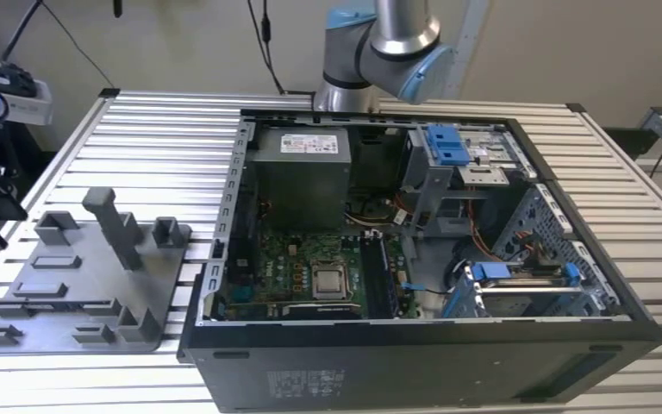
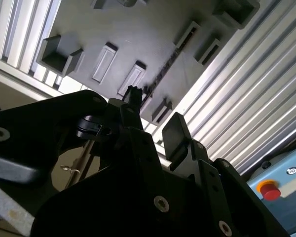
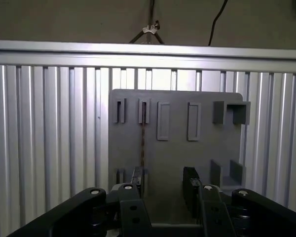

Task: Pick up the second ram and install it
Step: 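Pick up the second ram and move it above second insertion slot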

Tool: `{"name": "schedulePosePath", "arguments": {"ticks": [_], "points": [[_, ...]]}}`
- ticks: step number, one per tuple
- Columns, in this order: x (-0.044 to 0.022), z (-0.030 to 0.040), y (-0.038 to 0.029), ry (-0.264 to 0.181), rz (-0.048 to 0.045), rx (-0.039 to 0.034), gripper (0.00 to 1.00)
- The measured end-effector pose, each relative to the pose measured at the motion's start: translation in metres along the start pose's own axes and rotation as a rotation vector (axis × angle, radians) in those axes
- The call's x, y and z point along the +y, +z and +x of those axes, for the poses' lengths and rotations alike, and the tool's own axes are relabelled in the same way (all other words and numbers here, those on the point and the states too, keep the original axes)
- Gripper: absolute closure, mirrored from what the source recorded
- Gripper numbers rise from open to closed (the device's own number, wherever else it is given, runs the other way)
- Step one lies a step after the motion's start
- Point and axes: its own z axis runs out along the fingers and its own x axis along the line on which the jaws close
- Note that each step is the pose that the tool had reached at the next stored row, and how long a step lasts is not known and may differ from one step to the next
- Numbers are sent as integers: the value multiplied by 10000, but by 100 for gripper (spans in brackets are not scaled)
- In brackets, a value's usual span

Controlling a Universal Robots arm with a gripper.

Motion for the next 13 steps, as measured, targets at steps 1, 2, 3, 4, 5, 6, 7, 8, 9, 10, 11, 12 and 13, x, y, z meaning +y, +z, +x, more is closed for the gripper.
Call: {"name": "schedulePosePath", "arguments": {"ticks": [1,2,3,4,5,6,7,8,9,10,11,12,13], "points": [[0,0,10,-2,0,0,54],[-1,1,21,-4,0,0,54],[-1,1,27,-4,-7,1,54],[-1,1,34,-4,-15,2,54],[-1,1,42,-2,-22,1,54],[-1,2,51,-2,-30,1,54],[-2,3,61,-3,-37,1,54],[-2,3,73,-3,-39,1,54],[-3,4,86,-2,-39,0,54],[-3,4,98,-3,-39,0,54],[-4,5,111,-3,-39,0,54],[-4,6,124,-3,-39,0,54],[-5,6,137,-3,-39,0,54]]}}
